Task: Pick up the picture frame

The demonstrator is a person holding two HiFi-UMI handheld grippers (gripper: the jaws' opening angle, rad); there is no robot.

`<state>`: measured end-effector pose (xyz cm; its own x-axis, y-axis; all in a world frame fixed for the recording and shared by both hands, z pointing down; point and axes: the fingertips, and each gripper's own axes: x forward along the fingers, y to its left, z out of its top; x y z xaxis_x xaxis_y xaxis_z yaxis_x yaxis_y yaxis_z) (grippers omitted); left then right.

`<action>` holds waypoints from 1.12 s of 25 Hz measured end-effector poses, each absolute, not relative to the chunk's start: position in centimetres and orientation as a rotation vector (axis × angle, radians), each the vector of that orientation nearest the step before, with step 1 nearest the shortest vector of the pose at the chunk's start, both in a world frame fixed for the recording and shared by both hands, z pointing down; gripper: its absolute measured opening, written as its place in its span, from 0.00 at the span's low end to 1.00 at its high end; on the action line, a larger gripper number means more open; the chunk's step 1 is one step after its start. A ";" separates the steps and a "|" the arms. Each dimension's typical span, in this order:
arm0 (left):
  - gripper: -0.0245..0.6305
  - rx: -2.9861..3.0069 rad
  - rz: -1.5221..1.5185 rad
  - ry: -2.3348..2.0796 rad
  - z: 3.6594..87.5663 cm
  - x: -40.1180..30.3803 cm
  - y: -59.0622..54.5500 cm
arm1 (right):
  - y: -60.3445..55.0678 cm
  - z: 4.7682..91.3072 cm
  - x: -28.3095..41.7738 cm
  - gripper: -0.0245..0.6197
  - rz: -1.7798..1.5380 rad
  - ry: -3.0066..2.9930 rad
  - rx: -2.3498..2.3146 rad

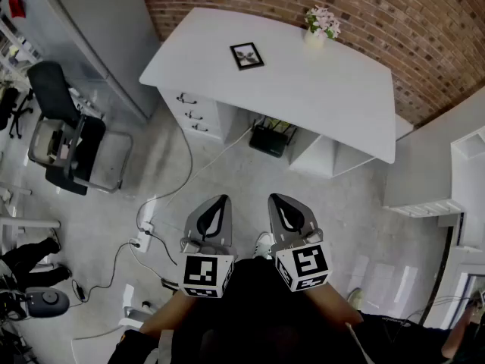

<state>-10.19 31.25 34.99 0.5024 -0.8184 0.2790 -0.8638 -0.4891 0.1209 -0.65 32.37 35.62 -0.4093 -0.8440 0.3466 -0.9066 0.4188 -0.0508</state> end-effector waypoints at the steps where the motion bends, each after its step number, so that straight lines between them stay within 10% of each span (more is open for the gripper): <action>1: 0.03 2.502 0.270 -1.430 35.0 -10.2 31.3 | 32.4 35.6 -0.6 0.04 0.332 -2.410 1.524; 28: 0.03 2.470 0.258 -1.528 34.4 -3.8 32.8 | 33.3 35.4 6.1 0.04 0.364 -2.500 1.456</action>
